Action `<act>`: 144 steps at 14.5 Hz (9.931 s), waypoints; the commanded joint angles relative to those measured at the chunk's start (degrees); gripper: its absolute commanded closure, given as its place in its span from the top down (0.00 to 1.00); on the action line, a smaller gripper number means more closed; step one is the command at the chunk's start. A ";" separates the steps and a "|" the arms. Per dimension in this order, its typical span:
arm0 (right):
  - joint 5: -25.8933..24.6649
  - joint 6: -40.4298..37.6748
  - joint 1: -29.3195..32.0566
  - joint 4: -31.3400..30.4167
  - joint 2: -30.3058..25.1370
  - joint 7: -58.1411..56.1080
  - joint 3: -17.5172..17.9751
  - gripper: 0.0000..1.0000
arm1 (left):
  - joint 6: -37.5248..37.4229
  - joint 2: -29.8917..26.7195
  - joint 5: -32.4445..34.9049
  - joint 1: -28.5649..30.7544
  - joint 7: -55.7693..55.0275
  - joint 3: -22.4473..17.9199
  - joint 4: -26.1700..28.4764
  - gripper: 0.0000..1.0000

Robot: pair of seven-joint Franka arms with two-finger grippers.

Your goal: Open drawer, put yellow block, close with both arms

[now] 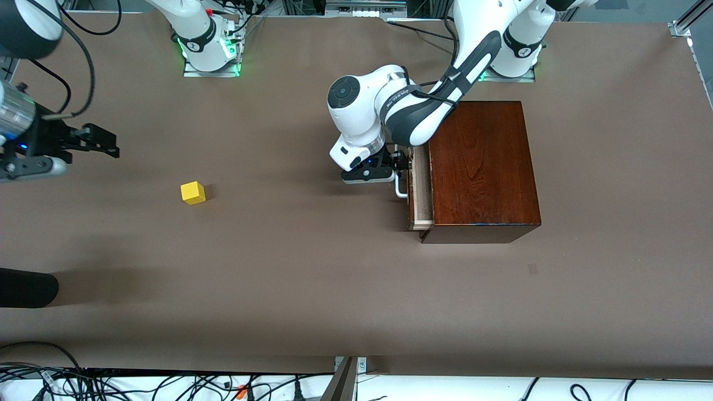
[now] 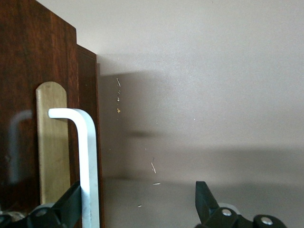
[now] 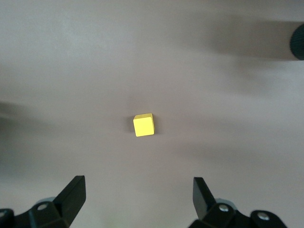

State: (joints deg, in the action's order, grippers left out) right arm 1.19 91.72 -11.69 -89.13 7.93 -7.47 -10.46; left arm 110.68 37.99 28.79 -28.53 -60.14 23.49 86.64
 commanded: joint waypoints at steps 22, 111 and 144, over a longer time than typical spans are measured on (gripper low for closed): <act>5.75 25.24 -0.26 -24.15 7.37 -11.17 0.00 1.00 | 5.16 8.15 -3.92 -6.45 -1.12 0.42 -12.28 1.00; -7.79 15.33 -45.09 29.89 39.62 -33.58 8.08 0.27 | -23.31 -33.69 -29.05 24.75 59.87 -20.85 0.72 1.00; 3.79 4.01 -30.62 29.80 23.30 -26.02 7.65 1.00 | -23.22 -31.93 -29.05 23.70 60.66 -20.59 -1.56 1.00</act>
State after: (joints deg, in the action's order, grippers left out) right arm 1.21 99.51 -47.77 -57.94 36.53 -33.63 -3.62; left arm 87.55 4.75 -0.62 -4.43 -0.61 2.76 86.99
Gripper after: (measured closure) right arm 0.000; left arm 0.000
